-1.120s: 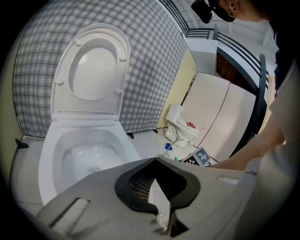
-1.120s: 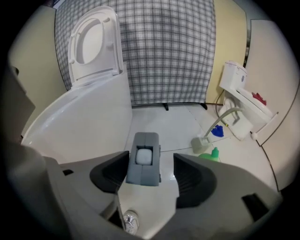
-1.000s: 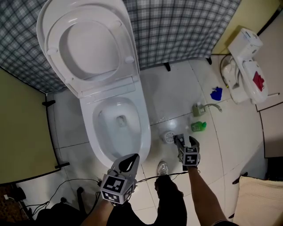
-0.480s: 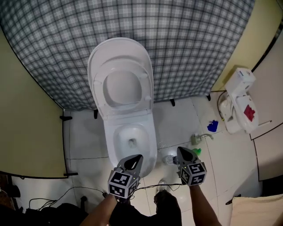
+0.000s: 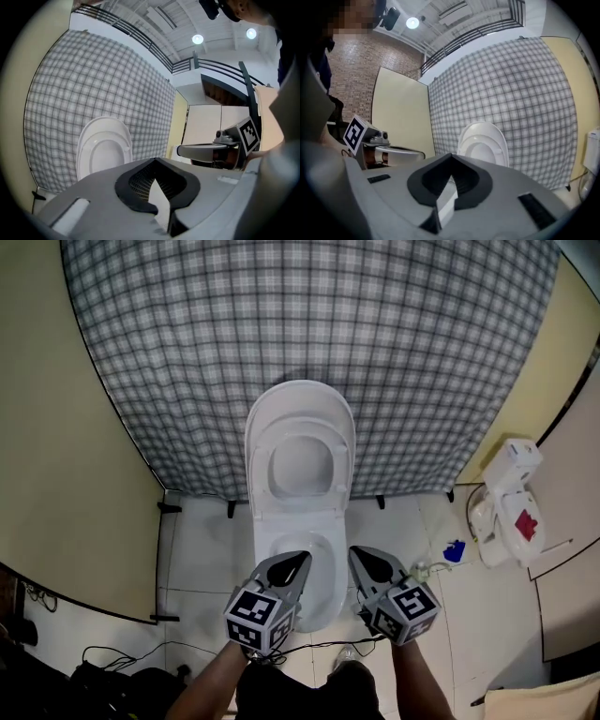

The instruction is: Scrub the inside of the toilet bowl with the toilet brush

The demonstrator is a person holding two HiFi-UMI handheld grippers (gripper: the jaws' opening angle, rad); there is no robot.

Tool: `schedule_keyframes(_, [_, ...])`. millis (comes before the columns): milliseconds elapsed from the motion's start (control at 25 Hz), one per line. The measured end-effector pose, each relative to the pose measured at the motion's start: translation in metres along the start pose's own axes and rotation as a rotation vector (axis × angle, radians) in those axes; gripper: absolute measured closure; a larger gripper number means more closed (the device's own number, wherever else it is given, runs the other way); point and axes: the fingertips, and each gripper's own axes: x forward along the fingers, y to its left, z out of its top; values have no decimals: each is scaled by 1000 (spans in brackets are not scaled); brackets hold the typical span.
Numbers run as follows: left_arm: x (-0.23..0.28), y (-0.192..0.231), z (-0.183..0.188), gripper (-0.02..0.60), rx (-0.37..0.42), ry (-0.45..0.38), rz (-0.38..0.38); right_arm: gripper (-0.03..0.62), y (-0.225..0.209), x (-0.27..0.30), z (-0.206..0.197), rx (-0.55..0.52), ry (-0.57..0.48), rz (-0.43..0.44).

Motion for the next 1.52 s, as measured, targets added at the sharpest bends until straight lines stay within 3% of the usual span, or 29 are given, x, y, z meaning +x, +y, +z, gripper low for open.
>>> schedule_keyframes(400, [-57, 0, 99, 571, 92, -94, 19, 585, 73, 5, 101, -64, -87, 113])
schedule_keyframes(760, [-72, -40, 139, 572, 69, -104, 81, 585, 70, -33, 131, 11, -77, 171])
schedule_keyframes(1520, [-47, -17, 127, 571, 61, -75, 49, 585, 51, -8, 125, 34, -61, 137])
